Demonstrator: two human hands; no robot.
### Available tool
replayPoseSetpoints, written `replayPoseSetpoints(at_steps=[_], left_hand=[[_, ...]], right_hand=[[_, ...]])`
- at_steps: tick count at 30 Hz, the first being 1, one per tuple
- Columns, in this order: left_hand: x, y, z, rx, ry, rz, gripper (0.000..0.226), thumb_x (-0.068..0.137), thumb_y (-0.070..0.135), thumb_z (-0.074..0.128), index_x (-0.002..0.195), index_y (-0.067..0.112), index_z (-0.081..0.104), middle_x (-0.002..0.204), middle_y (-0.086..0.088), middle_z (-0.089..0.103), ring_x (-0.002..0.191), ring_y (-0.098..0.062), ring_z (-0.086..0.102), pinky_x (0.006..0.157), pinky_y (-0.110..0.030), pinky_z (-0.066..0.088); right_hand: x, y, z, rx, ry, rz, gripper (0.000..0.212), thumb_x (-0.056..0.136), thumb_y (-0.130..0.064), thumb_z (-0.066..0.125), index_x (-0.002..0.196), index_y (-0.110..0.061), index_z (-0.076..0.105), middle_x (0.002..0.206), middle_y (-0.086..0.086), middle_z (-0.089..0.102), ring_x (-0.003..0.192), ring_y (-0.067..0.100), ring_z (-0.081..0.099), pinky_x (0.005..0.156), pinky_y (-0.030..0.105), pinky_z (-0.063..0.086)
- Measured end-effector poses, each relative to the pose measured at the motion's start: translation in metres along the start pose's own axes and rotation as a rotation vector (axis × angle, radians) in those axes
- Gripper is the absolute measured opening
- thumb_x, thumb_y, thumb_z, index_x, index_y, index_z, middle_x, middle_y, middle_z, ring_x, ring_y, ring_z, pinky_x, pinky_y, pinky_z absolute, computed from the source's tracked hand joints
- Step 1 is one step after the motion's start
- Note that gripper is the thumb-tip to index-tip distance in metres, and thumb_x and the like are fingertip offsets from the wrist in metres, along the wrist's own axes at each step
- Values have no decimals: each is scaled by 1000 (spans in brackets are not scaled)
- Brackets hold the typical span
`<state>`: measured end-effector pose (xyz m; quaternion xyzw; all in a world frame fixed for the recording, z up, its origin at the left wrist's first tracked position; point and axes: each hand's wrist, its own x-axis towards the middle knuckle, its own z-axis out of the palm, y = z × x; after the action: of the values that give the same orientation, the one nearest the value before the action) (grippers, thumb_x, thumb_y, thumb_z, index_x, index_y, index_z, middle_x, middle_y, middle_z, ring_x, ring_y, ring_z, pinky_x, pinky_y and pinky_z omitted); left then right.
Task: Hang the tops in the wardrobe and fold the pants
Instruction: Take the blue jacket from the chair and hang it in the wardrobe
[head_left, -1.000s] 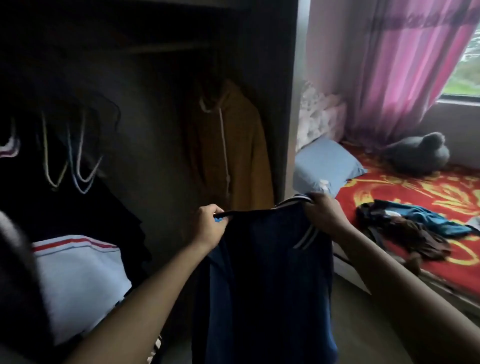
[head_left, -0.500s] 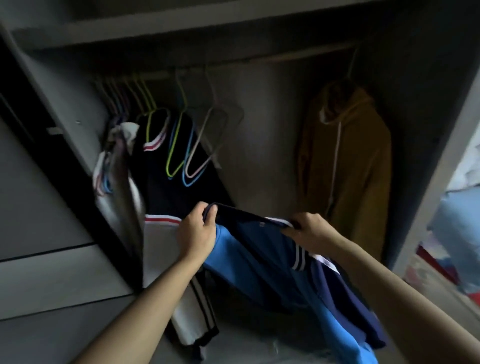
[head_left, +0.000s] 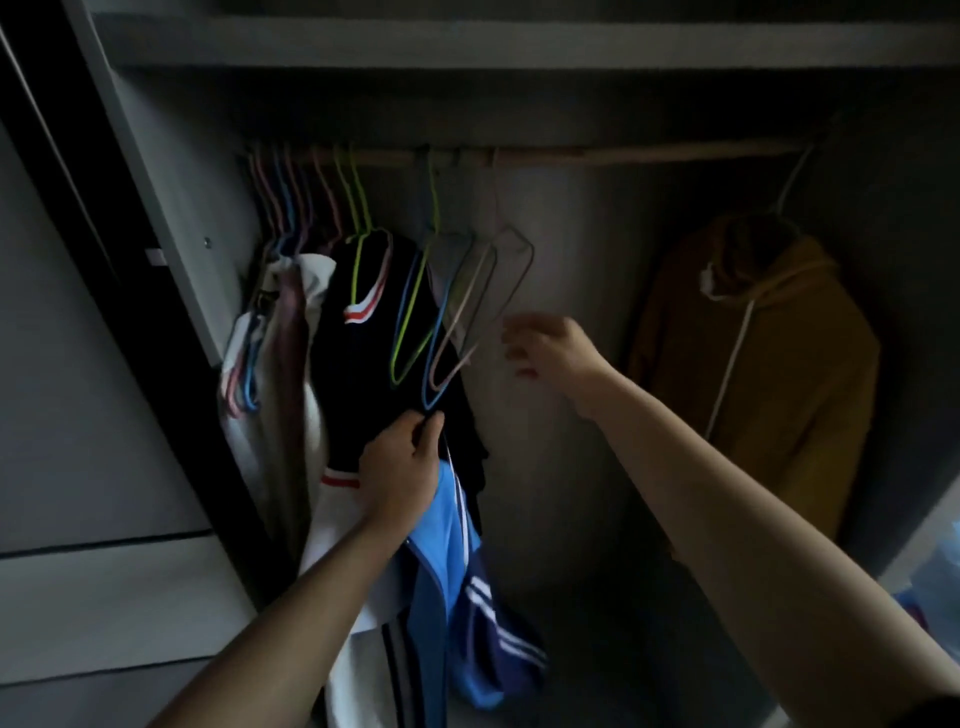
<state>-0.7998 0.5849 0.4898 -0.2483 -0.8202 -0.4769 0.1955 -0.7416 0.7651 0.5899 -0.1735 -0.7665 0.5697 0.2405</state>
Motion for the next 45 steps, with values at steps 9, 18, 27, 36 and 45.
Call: replayPoseSetpoints(at_steps=[9,18,27,36,45], left_hand=[[20,-16,5,-79,-99,36,41,98,28,56,64,5,48,54,-4,49,57,-25,51,60,-39,39],[19,-11,25,-82,-136,68,43,95,28,60,58,14,44,49,4,44,51,-15,47,55,-32,32],[-9,6,64,-57,-258,126,32,92,35,64,73,10,68,60,-3,64,59,-23,62,55,-35,44],[-25,35,112,25,-440,154,35,90,44,63,75,14,70,58,-3,62,59,-23,62,56,-35,45],[-34,94,139,-367,-546,204,27,83,44,69,73,20,72,58,3,66,53,-4,57,53,-29,47]], right_hand=[[61,-25,63,-19,50,33,13,90,-23,64,79,-15,63,80,9,62,75,21,59,60,30,41],[39,0,-7,81,340,-61,25,95,-33,43,113,-30,61,98,-3,61,87,17,58,78,39,52],[-64,114,-82,-146,455,-98,10,89,-24,60,99,-26,56,82,-1,63,65,5,61,55,29,53],[-129,173,-117,-339,323,277,24,85,-48,68,100,-29,62,98,-1,70,89,20,65,78,37,54],[-146,201,-86,-507,113,412,48,68,-65,76,88,-22,67,76,-7,66,67,11,61,55,28,45]])
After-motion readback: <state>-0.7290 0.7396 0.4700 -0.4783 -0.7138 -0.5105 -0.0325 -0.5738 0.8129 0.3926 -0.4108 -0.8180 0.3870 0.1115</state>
